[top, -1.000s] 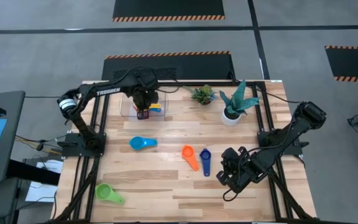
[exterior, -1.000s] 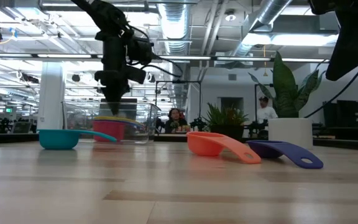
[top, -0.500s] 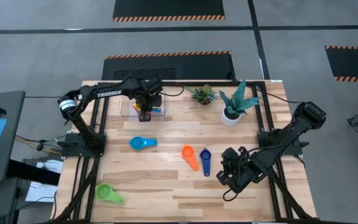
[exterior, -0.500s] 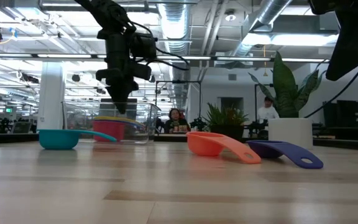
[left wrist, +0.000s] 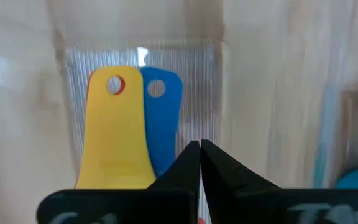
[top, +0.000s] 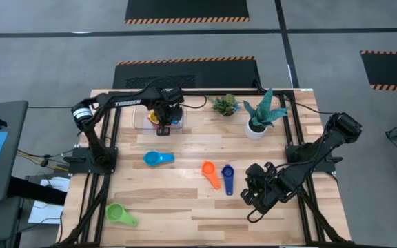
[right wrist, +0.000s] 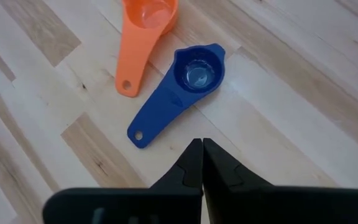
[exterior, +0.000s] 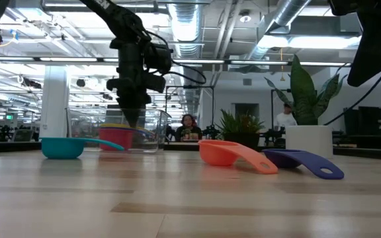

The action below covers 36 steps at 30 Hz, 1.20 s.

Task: Nest measuring cups in basket
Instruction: Adjust the stacked measuring cups in the transparent bin

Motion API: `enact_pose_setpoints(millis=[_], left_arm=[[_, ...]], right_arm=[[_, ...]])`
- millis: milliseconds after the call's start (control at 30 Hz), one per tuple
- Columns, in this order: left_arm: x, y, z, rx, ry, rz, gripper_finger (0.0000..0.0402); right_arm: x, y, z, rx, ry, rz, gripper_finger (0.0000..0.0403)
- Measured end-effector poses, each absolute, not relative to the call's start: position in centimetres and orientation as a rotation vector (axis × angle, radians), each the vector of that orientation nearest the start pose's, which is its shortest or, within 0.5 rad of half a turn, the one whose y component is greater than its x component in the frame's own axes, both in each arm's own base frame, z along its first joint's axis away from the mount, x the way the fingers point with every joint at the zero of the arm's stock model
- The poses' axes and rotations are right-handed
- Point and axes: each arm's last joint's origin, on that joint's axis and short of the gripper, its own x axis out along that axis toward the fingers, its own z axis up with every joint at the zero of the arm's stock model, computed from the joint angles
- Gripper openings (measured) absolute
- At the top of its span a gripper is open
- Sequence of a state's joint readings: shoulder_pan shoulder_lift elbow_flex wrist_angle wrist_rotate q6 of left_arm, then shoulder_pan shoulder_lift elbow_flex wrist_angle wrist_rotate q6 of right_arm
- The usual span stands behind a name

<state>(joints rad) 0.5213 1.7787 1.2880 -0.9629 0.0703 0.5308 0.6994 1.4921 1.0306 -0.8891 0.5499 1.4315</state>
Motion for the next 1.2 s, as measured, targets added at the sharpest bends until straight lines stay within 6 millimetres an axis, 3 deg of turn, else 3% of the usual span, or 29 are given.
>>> enact_pose_setpoints(millis=[300, 900, 1200], left_arm=[[30.6, 17.3, 18.5, -0.003, 1.496, -0.034, 0.0000], [31.9, 19.0, 22.5, 0.139, 1.474, 0.132, 0.0000], [29.2, 22.4, 22.3, 0.006, 1.524, 0.325, 0.0000]], right_arm=[[21.3, 16.0, 22.1, 0.505, 0.893, -0.611, 0.0016], [21.3, 16.0, 22.1, 0.515, 0.887, -0.615, 0.0018], [21.4, 16.0, 22.1, 0.517, 0.885, -0.613, 0.0017]])
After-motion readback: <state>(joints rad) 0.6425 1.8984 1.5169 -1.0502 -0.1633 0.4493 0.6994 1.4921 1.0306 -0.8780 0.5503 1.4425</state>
